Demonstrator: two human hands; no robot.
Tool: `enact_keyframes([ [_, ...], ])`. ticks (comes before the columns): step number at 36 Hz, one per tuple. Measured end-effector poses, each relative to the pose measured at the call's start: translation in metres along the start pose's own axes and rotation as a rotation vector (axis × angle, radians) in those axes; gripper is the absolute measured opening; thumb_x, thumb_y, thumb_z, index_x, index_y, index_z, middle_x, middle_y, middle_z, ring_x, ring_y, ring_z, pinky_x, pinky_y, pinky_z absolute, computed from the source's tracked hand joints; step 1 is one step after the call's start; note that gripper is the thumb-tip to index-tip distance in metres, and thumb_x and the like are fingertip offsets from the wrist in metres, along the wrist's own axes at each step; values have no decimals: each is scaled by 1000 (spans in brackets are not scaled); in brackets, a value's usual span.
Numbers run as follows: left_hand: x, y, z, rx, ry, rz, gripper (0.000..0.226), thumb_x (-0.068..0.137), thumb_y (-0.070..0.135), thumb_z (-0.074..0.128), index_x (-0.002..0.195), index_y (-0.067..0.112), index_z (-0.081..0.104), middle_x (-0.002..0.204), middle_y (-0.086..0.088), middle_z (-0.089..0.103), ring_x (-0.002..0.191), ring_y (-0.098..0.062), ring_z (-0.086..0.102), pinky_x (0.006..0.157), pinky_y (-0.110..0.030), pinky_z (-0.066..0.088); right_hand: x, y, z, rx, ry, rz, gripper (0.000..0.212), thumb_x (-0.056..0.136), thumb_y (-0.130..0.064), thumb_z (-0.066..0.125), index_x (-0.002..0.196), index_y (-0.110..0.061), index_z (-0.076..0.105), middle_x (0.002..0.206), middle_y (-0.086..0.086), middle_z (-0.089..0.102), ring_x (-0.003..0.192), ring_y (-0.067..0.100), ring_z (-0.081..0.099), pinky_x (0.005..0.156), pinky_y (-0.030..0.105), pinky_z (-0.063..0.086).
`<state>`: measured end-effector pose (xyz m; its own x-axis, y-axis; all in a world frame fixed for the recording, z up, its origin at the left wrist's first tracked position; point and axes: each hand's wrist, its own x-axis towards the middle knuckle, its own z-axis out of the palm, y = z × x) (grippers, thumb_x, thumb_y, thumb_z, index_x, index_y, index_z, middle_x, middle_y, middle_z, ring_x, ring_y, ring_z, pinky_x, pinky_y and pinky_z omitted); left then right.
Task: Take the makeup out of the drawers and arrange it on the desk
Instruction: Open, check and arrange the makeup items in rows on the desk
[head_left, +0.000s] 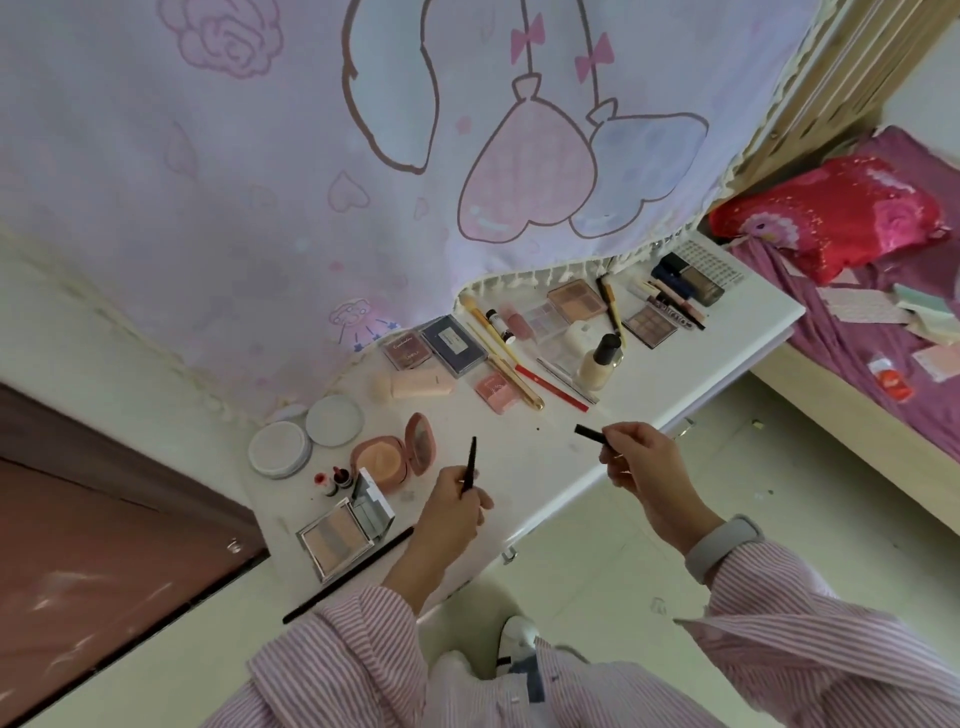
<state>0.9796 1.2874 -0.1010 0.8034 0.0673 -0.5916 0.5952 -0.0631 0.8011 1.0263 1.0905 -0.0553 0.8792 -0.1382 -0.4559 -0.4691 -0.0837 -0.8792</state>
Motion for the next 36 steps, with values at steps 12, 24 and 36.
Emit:
enact_keyframes([
  [12,21,-19,30,-368,241,-159,14,96,17,50,107,11,56,97,0,69,89,-14,62,82,-28,49,69,19,42,-499,-432,-61,21,91,2,45,105,-6,58,83,8,63,66,13,54,57,18,44],
  [24,57,-23,100,-747,1041,-316,6,87,13,62,87,12,67,82,-4,67,77,-21,61,78,-37,51,149,29,66,-1121,-888,-467,25,92,-10,50,112,-4,62,103,9,58,84,13,50,56,6,34],
  [36,53,-45,108,-662,1502,-432,22,87,24,62,103,9,63,72,-1,67,60,-9,64,66,-1,39,116,70,110,-1269,-1180,-763,22,90,-21,47,104,-12,62,106,6,58,101,21,51,85,32,43],
])
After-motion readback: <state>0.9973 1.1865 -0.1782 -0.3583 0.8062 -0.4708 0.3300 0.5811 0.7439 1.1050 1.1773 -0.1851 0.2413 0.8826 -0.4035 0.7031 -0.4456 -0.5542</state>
